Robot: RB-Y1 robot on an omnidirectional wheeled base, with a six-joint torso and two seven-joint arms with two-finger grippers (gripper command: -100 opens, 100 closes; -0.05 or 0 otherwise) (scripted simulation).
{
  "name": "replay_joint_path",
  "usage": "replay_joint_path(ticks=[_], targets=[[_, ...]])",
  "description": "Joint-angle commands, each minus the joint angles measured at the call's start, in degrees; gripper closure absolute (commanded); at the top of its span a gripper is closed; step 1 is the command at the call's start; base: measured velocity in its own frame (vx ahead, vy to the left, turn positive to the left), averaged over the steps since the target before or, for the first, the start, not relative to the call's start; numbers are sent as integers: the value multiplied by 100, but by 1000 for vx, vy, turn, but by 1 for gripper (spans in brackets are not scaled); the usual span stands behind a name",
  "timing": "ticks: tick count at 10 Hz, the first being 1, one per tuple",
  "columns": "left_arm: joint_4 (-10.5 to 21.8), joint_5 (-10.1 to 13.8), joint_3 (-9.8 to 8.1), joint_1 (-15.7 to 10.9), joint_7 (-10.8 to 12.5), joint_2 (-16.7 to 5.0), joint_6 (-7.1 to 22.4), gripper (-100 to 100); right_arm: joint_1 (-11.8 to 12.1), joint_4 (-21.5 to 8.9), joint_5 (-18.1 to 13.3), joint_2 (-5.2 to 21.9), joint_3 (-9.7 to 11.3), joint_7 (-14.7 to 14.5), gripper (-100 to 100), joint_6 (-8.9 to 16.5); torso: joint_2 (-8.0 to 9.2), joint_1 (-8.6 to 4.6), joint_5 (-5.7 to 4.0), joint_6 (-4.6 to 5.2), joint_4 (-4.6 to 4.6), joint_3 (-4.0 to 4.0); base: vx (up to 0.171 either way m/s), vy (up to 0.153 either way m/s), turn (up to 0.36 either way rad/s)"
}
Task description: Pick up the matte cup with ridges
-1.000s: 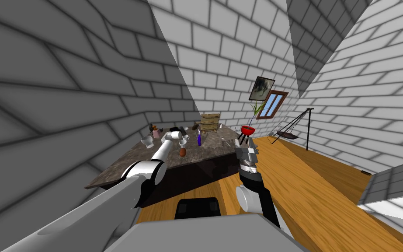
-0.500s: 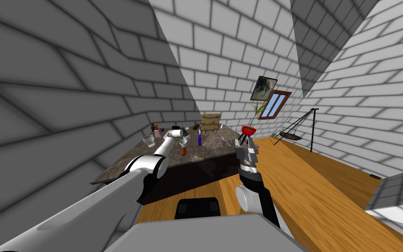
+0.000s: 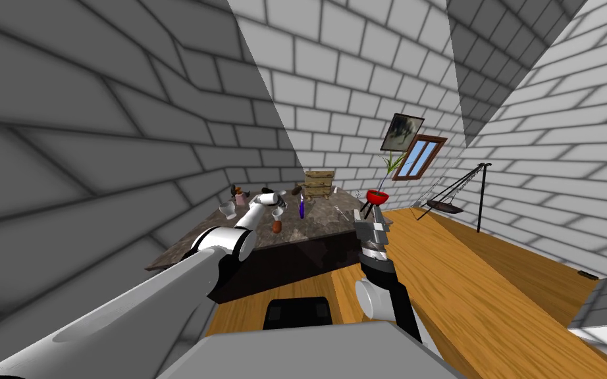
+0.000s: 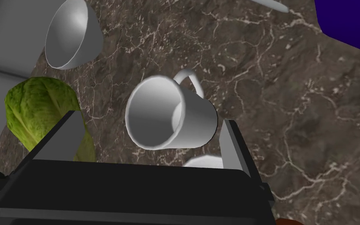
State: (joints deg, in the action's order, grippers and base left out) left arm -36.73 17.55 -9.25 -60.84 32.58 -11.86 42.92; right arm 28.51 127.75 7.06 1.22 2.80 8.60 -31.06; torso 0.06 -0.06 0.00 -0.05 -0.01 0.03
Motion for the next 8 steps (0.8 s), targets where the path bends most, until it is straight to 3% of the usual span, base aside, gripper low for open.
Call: replay_joint_path(ticks=[1,2,4,7,8], targets=[[174,43,9,-101,42,4,119,-100,0,0,0,0,0,0,0,0,0,0,0,0,0,0,-12,-14,30],[379,136,25,-264,99,3,316,-100,0,0,0,0,0,0,0,0,0,0,0,2,0,0,-13,-14,47],[450,136,25,-264,99,3,316,-100,0,0,0,0,0,0,0,0,-1,0,0,1,0,0,-7,-10,18],[1096,377,78,-623,234,-2,796,-100,0,0,0,0,0,0,0,0,0,0,0,1,0,0,-13,-13,79],[1053,377,78,-623,234,-2,807,-100,0,0,0,0,0,0,0,0,1,0,0,0,0,0,-9,-10,23]])
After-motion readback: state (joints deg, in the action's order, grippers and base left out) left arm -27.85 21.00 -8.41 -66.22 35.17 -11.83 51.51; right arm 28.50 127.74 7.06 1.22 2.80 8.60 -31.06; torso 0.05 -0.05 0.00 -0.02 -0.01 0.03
